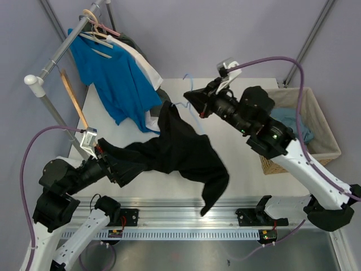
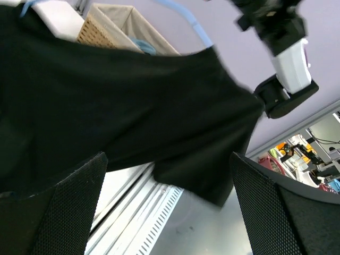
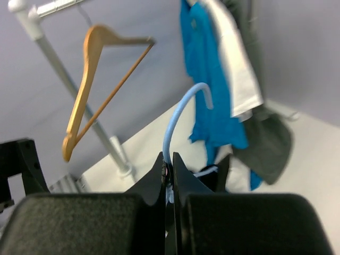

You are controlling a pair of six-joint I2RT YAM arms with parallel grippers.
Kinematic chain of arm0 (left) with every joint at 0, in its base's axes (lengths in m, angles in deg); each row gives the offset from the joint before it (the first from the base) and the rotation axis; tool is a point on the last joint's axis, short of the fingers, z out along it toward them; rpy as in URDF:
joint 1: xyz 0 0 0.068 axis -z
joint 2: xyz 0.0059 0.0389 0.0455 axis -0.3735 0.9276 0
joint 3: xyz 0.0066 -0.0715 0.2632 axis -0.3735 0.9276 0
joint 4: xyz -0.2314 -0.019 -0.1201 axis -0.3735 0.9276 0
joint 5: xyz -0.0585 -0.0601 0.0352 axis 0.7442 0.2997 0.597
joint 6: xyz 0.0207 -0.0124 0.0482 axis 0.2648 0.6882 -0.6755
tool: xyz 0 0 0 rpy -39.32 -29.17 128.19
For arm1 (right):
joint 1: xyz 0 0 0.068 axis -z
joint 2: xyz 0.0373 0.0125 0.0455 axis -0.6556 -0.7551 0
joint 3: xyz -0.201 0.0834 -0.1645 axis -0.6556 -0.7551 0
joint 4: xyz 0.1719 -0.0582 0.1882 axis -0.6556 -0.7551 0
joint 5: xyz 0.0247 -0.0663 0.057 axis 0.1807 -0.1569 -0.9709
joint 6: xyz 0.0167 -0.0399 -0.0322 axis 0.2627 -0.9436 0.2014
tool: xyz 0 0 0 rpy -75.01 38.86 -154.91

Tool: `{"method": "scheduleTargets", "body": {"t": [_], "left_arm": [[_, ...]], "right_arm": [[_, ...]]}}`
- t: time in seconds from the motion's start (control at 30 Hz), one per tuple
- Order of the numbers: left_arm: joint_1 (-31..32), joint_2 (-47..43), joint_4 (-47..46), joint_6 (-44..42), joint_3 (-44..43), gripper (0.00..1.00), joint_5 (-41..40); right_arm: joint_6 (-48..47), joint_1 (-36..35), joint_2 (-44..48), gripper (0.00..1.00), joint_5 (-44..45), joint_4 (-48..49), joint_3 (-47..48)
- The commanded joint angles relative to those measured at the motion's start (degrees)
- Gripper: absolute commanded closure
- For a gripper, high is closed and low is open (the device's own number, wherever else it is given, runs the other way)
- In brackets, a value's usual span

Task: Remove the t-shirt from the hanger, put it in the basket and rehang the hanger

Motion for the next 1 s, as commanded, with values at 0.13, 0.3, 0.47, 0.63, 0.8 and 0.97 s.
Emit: {"method": "scheduleTargets", "body": {"t": [0.13,0.3,0.47,0.63,0.8,0.97], "left_arm": [[0.22,8.50,-9.09,-1.97,0.53,0.01,-0.34],[0.22,15.00,-14.18,-4.86,0.88,0.01,-0.87],[0.22,24.22,-20.07,-6.11,1.15,0.01,-0.97],[0.22,33.11,-27.11,-4.70,-2.10,0.01,4.56],[0.65,36.64,-34.55,-1.01,-2.99,0.01,5.54],[5.75,38.66,-36.17,-1.88,-4.47,0.01,6.24]], "right_arm": [[-7.83,-0.01,4.14,1.00,21.33,-17.15,13.64],[-14.95,-0.01,0.72,1.00,26.17,-19.97,21.37],[-19.53,0.51,-5.42,1.00,33.72,-20.23,25.76],[-20.49,2.09,-9.82,1.00,39.35,-14.09,23.67],[-19.09,4.38,-12.38,1.00,39.35,-9.70,21.65],[-17.86,6.05,-16.68,1.00,43.12,-7.67,23.04]]}}
